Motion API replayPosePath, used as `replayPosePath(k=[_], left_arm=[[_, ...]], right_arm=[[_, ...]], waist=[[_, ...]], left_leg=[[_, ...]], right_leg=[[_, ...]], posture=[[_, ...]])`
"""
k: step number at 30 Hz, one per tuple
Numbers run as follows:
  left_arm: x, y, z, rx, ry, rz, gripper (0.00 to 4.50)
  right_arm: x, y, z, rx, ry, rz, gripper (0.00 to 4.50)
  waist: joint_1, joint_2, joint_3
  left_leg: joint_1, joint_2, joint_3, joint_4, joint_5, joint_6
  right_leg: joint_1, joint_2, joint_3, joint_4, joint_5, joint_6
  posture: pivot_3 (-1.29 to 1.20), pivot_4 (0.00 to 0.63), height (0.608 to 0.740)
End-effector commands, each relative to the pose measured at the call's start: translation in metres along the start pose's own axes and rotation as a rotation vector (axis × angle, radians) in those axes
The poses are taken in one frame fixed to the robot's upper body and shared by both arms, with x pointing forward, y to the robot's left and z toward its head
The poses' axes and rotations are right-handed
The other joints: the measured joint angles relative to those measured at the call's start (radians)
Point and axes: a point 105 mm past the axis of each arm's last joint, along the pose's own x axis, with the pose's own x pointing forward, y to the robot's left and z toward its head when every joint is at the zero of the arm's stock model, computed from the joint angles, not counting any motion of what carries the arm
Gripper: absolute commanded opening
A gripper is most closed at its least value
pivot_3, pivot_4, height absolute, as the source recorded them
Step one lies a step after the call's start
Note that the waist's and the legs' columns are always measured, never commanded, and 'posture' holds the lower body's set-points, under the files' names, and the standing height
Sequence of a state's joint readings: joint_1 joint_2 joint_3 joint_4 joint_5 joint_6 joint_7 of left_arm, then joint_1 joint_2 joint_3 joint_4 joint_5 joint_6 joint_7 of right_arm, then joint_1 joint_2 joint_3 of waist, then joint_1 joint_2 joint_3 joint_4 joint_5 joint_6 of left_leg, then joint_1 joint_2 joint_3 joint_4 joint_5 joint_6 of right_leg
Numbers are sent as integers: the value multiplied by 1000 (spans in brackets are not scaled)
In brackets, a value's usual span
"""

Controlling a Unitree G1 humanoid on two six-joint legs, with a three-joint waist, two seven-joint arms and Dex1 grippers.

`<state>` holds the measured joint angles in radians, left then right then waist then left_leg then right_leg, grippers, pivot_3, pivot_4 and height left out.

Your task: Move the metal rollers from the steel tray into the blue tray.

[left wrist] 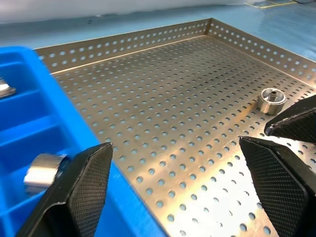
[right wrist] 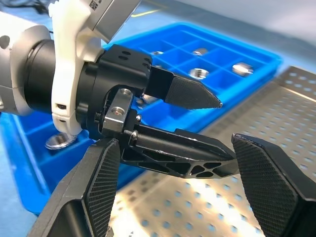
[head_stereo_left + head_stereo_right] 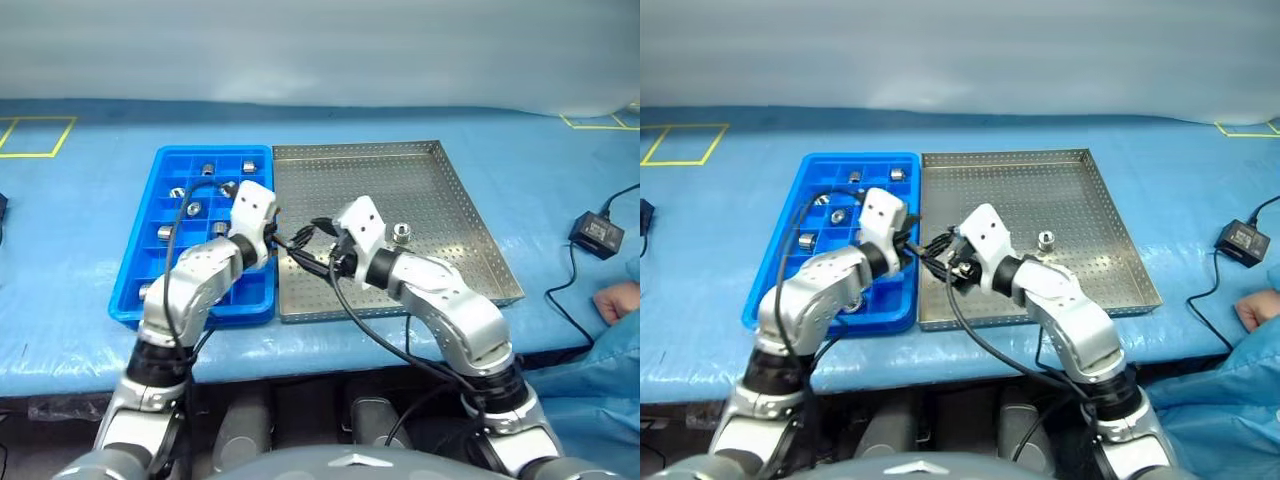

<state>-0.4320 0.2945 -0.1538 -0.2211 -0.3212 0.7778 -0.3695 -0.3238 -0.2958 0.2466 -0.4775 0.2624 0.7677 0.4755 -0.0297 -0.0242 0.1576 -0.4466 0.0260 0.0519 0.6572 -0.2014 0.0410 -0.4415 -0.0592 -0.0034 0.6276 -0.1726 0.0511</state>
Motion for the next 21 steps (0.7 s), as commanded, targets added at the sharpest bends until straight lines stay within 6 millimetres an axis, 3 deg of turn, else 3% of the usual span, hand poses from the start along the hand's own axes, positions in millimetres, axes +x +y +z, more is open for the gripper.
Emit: replayPosePath(k=[1, 6, 9, 12, 16, 21], left_arm=[[15, -29, 16, 70, -54, -178, 4500], [41, -29, 6, 118, 11, -201, 4500], [48, -15, -2, 152, 50, -162, 4500], [45, -5, -6, 107, 54, -151, 4500], [41, -3, -11, 32, 51, -147, 4500], [40, -8, -12, -107, 46, -127, 4500]], right_arm=[[-37, -67, -13, -70, 103, -402, 3695], [-52, -78, -17, -96, 140, -538, 3695], [-58, -81, -16, -44, 116, -580, 3695], [-56, -75, -9, 67, 29, -545, 3695], [-49, -54, 16, 209, -155, -390, 3695], [-45, -37, 27, -169, -91, -333, 3695]], waist=[[-13, 0, 0], [-44, 0, 0], [-65, 0, 0], [-88, 0, 0], [-108, 0, 0], [-113, 1, 0]], left_leg=[[0, 0, 0, 0, 0, 0], [0, 0, 1, 0, 0, 0], [0, 0, 1, 0, 0, 1], [0, 2, 1, 0, 0, 1], [0, 3, 1, -1, 0, 1], [0, 2, 1, 1, -1, 4]], right_leg=[[0, 0, 1, 0, 0, 0], [-1, 0, 1, 0, -1, 1], [-1, 0, 1, 0, 0, 2], [-1, 1, 2, 1, 0, 2], [-2, 0, 3, 1, 1, 2], [0, -2, 4, 1, 1, 4]], posture=[[-185, 150, 740], [-240, 150, 740], [-259, 150, 740], [-271, 150, 740], [-266, 150, 740], [-255, 150, 740]])
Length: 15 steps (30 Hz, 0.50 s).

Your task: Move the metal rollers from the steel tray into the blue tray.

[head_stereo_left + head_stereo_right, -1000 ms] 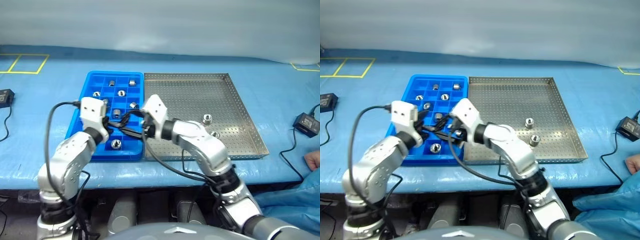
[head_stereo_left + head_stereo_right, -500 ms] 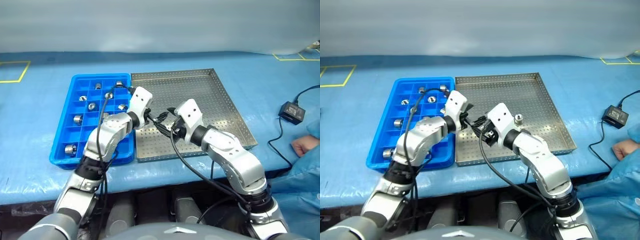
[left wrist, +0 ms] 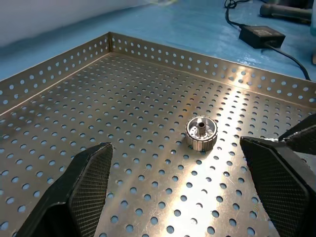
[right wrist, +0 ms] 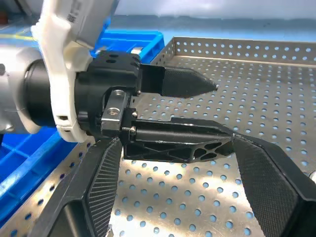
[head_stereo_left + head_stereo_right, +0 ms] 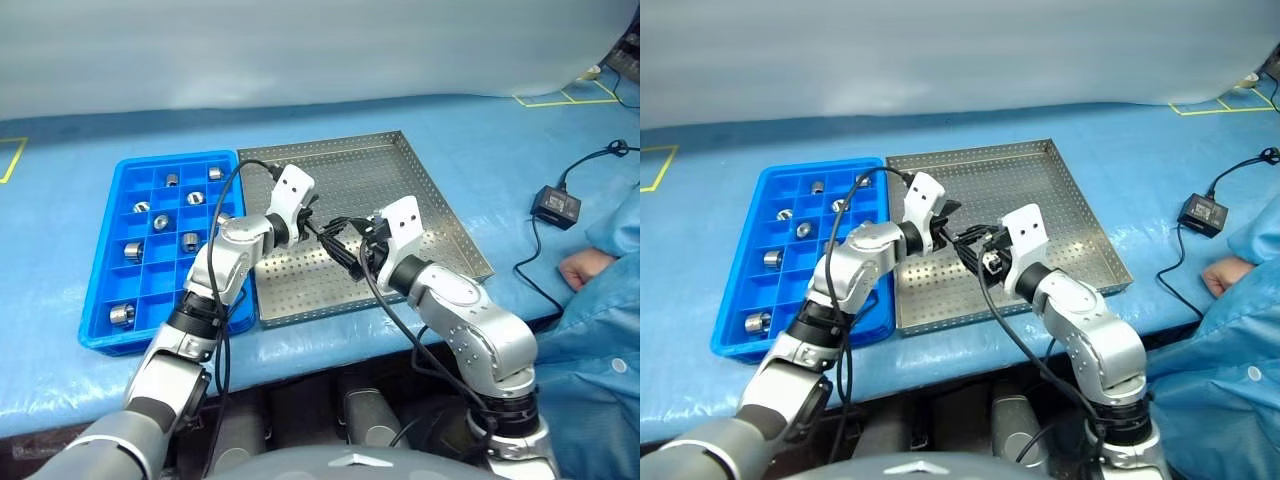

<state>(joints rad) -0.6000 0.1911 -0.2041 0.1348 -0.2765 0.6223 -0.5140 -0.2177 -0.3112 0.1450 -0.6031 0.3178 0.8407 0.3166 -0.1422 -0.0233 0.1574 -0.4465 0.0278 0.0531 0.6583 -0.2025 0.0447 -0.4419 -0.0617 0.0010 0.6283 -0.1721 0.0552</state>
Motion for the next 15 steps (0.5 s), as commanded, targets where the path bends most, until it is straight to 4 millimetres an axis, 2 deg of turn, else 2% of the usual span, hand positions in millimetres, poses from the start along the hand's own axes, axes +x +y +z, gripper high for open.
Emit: replayPosePath(k=[1, 4, 5, 8, 10, 15], left_arm=[[-6, 6, -8, -98, 14, 43, 4500], [-6, 6, -2, -128, -26, 81, 4500], [-6, 8, 0, -136, -42, 98, 4500], [-6, 14, 6, -151, -84, 146, 4500], [-6, 19, 9, -161, -101, 170, 4500], [2, -1, 11, -89, -57, 40, 4500]], right_arm=[[-12, -11, 35, -235, -134, -84, 3695], [-12, 6, 34, -168, -162, 32, 3695], [-11, 8, 29, -179, -135, 54, 3695], [-14, 11, 15, -235, -65, 96, 3695], [-16, 10, 14, -243, -58, 104, 3695], [-16, -27, 5, -274, 39, -92, 3695]], waist=[[-3, 0, 0], [-6, 0, 0], [-7, 0, 0], [-2, 0, 0], [3, 0, 0], [11, 0, 0]], left_leg=[[0, 0, 0, 1, 0, 0], [0, 0, 0, 1, 0, 0], [1, 0, 0, 1, 0, 0], [1, 0, 0, 1, 0, 0], [1, 0, 0, 1, 0, 0], [1, 0, 1, 2, 0, 0]], right_leg=[[0, 0, 0, 0, 0, 0], [0, 1, 0, 0, 0, 1], [0, 2, 0, 0, 0, 1], [0, 3, 0, 1, 0, 0], [1, 2, 0, 1, 0, 0], [0, 1, 1, 0, 1, 2]], posture=[[-252, 150, 740], [-237, 150, 740], [-233, 150, 740], [-223, 150, 740], [-221, 150, 740], [-221, 150, 740]])
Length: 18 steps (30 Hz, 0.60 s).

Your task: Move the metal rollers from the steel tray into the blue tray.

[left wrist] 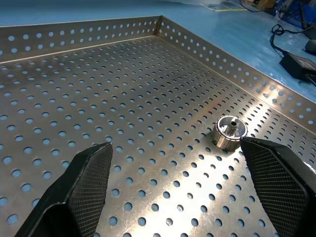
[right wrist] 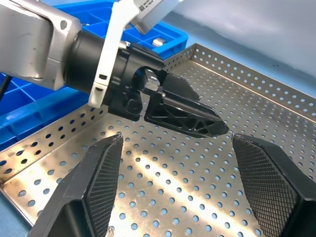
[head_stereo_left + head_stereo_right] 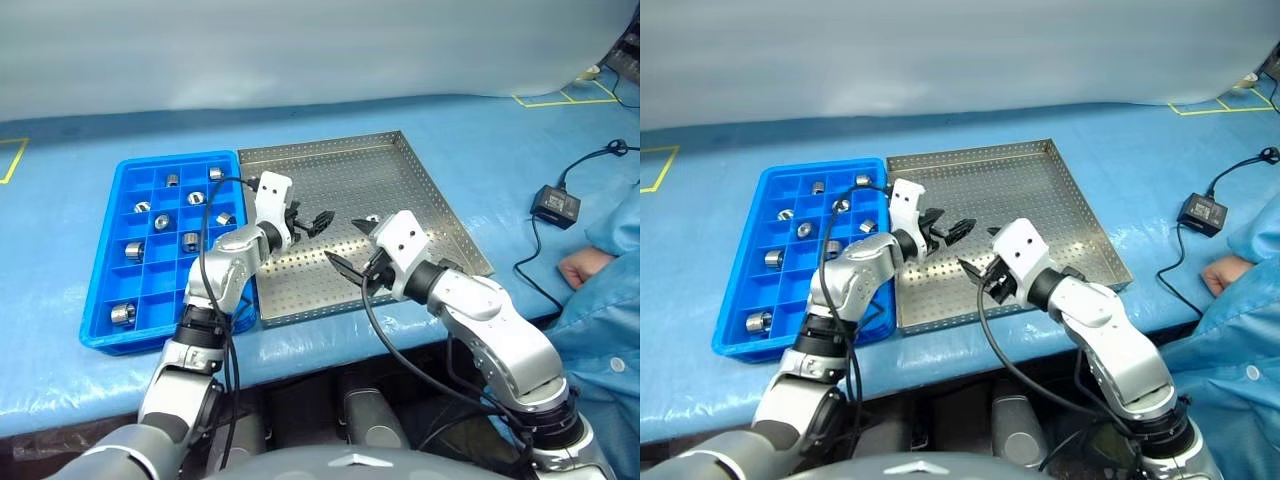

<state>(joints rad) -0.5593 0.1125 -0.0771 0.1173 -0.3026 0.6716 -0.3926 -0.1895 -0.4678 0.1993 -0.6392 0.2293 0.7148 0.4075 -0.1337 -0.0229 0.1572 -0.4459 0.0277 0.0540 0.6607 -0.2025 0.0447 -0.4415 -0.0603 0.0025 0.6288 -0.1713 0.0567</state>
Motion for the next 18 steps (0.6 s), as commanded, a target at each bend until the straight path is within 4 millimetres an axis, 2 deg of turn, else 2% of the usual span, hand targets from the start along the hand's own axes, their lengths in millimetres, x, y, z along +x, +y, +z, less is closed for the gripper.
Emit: replayPosePath(k=[1, 3, 8, 13, 15, 18], left_arm=[[9, -25, 10, 95, 14, -127, 4500], [14, -34, 8, 123, 38, -180, 4500], [28, -49, 0, 179, 98, -276, 4500], [36, -69, -8, 222, 134, -381, 4500], [40, -73, -14, 245, 154, -395, 4500], [47, -76, -21, 299, 186, -391, 4500]], right_arm=[[-6, -33, -7, -59, 80, -176, 3695], [-10, -37, -14, -83, 126, -198, 3695], [-24, -21, -34, -171, 258, -95, 3695], [-44, -42, -66, -237, 465, -224, 3695], [-46, -45, -69, -234, 486, -255, 3695], [-46, -43, -62, -204, 449, -263, 3695]], waist=[[5, 0, 0], [11, 0, 0], [10, 0, 0], [-4, 0, 0], [-11, 0, 0], [-22, 0, 0]], left_leg=[[0, 0, 0, 0, 0, 0], [0, 0, 0, 1, 0, 0], [-1, -1, 0, 0, -1, 1], [-1, -1, 2, -1, -1, 1], [-1, -1, 2, 0, -1, 1], [0, -1, 2, 1, -1, 1]], right_leg=[[0, 0, 0, 0, 0, 0], [1, -1, 0, 0, 0, 0], [-1, -1, 1, -1, 0, -1], [-2, 0, 2, 0, 0, -1], [-2, -1, 2, 0, 0, -1], [-1, -1, 2, 0, 0, 0]], posture=[[-225, 150, 740], [-230, 150, 740], [-266, 150, 740], [-306, 150, 740], [-318, 150, 740], [-339, 150, 740]])
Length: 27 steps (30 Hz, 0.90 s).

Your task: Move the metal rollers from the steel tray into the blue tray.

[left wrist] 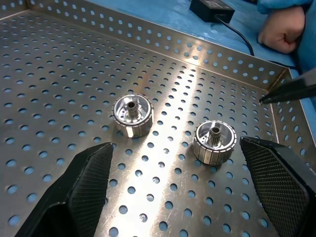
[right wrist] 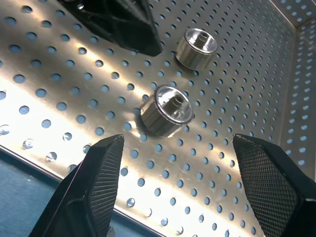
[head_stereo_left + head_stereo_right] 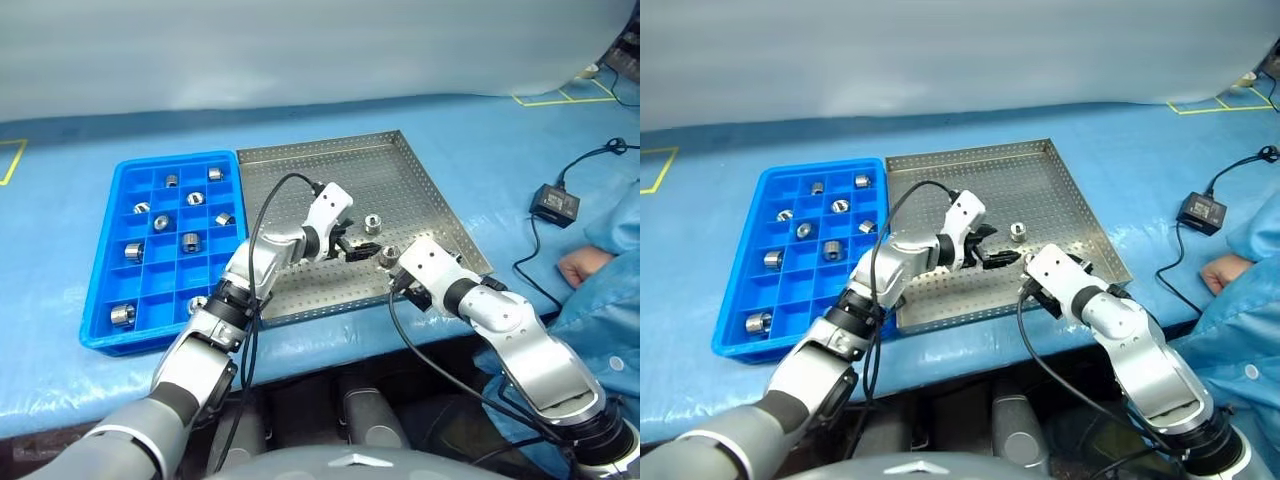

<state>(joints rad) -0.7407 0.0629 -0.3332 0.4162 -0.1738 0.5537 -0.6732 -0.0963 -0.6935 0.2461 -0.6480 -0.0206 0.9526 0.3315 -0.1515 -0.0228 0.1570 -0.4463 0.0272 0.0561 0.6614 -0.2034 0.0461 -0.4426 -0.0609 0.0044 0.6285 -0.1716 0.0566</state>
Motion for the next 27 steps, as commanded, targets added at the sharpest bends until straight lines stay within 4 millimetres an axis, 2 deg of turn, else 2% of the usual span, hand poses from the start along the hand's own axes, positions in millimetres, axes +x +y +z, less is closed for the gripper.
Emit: replayPosePath(k=[1, 8, 10, 16, 20, 24, 27], left_arm=[[10, -6, 9, 77, 0, -18, 4500], [22, -13, 10, 88, 8, -48, 4500], [25, -12, 7, 101, 20, -36, 4500], [33, -5, -8, 71, 84, 27, 4500], [32, -1, -17, 71, 115, 57, 3283], [29, 2, -20, 66, 120, 70, 3283], [26, 6, -18, 57, 110, 87, 2714]], right_arm=[[-7, -5, 11, 24, -46, -42, 3695], [-5, -9, 23, 87, -112, -108, 3695], [-6, -11, 30, 108, -153, -133, 3695], [-9, -15, 31, 105, -166, -175, 3695], [-9, -20, 33, 101, -176, -204, 3739], [-6, -20, 35, 101, -186, -202, 3739], [-3, -19, 36, 96, -189, -193, 3739]], waist=[[-8, 0, 0], [-55, 0, 0], [-76, 0, 0], [-132, 0, 0], [-162, 0, 0], [-179, 0, 0], [-185, 0, 0]], left_leg=[[0, 0, 0, 0, 0, 0], [0, 0, 0, -1, 0, 1], [0, 0, 0, -1, 0, 1], [0, -1, 0, -1, -1, 1], [1, -1, 0, -1, -1, 1], [3, -1, 0, -1, -1, 1], [4, -2, -1, -1, -1, 1]], right_leg=[[0, 0, 0, 0, 0, 0], [-1, 0, 2, 0, 0, 1], [0, 0, 3, 0, 0, 2], [0, 0, 5, 0, 0, 5], [1, 0, 5, 0, 0, 6], [3, 1, 6, 0, 0, 6], [4, 0, 6, 0, 0, 6]], posture=[[-345, 150, 740], [-396, 150, 740], [-409, 150, 740], [-417, 150, 740], [-408, 150, 740], [-396, 150, 740], [-370, 150, 740]])
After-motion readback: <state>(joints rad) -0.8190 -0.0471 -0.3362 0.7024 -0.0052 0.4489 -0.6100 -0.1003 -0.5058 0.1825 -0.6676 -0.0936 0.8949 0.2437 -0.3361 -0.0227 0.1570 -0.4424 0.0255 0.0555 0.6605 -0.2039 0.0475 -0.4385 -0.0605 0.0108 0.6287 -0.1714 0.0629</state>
